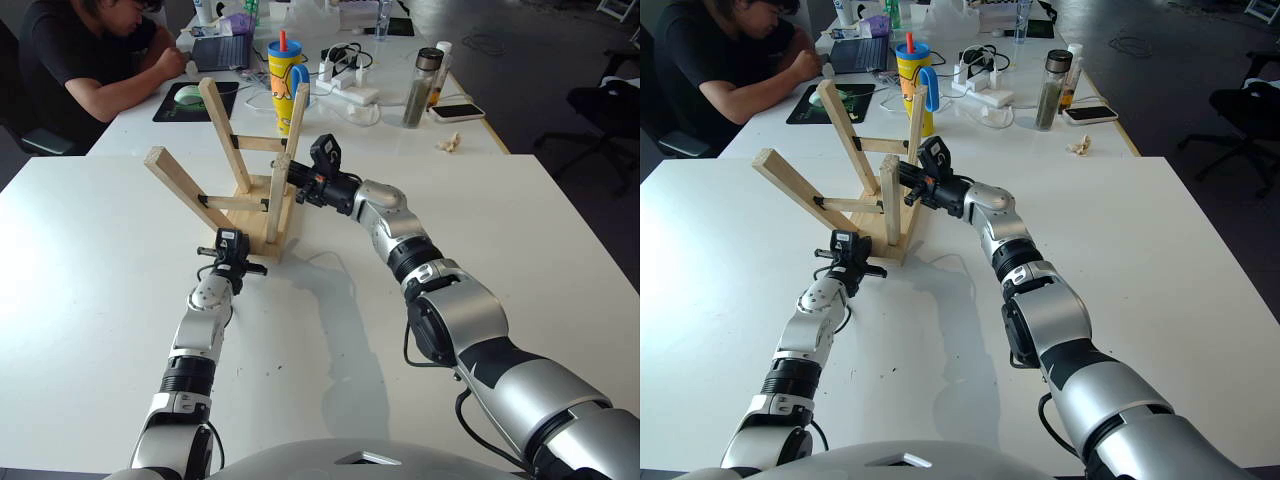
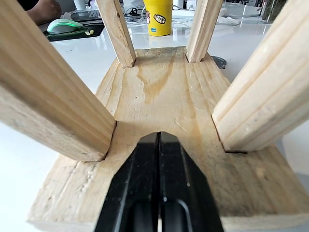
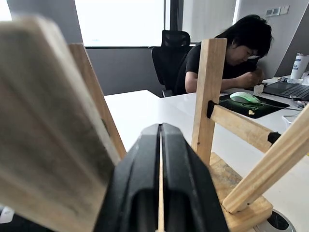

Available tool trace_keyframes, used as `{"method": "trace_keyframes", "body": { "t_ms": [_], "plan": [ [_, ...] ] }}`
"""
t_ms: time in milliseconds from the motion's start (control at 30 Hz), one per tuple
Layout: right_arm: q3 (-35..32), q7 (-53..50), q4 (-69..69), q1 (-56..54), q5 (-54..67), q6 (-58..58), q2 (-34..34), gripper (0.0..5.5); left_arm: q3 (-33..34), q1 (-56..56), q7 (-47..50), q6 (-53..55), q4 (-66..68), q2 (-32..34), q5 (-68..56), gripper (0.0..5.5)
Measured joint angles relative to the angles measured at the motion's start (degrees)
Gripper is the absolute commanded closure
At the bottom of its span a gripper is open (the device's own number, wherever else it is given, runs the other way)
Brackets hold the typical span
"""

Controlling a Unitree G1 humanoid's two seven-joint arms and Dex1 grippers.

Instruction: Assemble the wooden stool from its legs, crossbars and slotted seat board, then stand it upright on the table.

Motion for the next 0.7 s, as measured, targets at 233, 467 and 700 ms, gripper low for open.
{"method": "trace_keyframes", "body": {
  "t_ms": [233, 467, 700],
  "plan": [
    [2.15, 14.29, -5.82, 1.88, 0.04, 0.96, 2.18, 5.47, 0.53, 0.12, -1.22, 0.02, 0.3, 2.38, -0.08, 5.5],
    [8.6, 7.27, -24.56, 12.65, -2.88, 8.01, 5.88, 5.47, 0.53, -0.26, -4.63, 0.06, 1.15, 4.49, -0.91, 5.5],
    [11.75, -4.46, -56.61, 37.54, -3.96, 24.75, 3.48, 5.47, 2.8, 1.93, -0.3, -2.84, -1.37, 3.11, -1.06, 5.5]
  ]
}}
